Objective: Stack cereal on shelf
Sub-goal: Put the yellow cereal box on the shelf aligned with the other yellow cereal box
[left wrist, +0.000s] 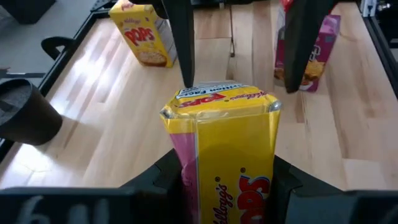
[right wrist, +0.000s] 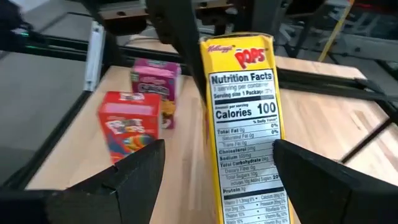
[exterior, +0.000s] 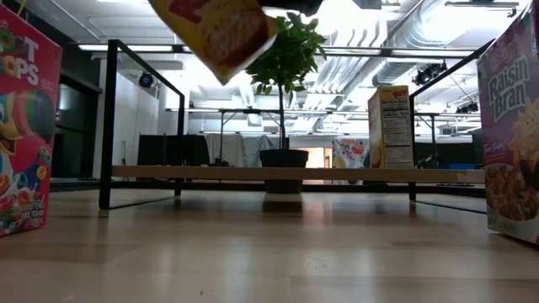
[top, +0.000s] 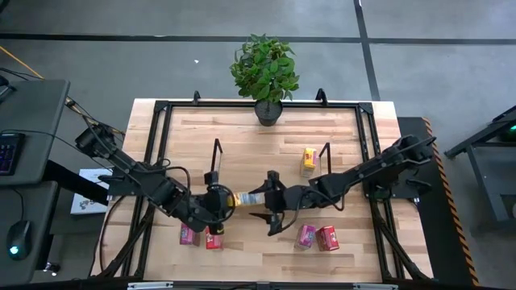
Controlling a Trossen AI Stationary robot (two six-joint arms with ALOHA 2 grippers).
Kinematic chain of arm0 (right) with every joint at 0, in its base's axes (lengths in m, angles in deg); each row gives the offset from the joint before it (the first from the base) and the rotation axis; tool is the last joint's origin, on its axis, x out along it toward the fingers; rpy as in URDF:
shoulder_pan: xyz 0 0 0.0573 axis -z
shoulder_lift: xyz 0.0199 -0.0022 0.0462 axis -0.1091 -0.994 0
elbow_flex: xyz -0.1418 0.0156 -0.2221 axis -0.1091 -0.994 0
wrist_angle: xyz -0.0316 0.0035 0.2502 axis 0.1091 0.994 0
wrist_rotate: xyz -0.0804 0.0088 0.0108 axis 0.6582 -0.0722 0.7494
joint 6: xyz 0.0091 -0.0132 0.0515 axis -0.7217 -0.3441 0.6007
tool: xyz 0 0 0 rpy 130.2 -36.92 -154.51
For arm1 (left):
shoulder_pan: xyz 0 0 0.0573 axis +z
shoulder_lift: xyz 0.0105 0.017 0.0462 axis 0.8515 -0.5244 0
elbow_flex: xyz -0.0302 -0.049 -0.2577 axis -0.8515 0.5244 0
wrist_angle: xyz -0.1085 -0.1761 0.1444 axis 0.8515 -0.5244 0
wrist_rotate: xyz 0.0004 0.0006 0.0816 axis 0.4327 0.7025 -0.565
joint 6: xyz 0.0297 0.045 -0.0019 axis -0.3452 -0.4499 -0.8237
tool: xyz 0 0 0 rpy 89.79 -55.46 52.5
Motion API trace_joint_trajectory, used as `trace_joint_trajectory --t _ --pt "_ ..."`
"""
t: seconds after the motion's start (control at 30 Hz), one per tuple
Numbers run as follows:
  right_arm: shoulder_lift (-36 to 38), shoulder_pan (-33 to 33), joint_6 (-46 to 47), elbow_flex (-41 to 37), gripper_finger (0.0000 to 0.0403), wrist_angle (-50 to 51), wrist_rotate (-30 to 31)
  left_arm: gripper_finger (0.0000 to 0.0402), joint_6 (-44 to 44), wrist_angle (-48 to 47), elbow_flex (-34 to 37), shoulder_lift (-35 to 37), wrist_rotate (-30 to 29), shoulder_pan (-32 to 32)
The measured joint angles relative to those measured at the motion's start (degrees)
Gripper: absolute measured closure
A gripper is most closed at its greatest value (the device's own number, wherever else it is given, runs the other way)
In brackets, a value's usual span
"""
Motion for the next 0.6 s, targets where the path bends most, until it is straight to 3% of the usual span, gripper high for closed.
trace_joint_trajectory --t 0.1,0.27,0.6 --pt "-0.6 0.0 0.0 0.1 0.0110 -0.2 2.8 0.0278 0.0 0.0 0.2 0.0 -0.8 -0.7" --pt "-0.7 0.0 0.3 0.2 0.0110 -0.3 0.9 0.0278 -1.2 1.1 0.2 -0.7 -2.2 -2.0" --pt "-0.8 -0.2 1.1 0.3 0.0110 0.9 4.5 0.0278 -4.3 3.6 0.0 -0.7 -0.1 -3.6"
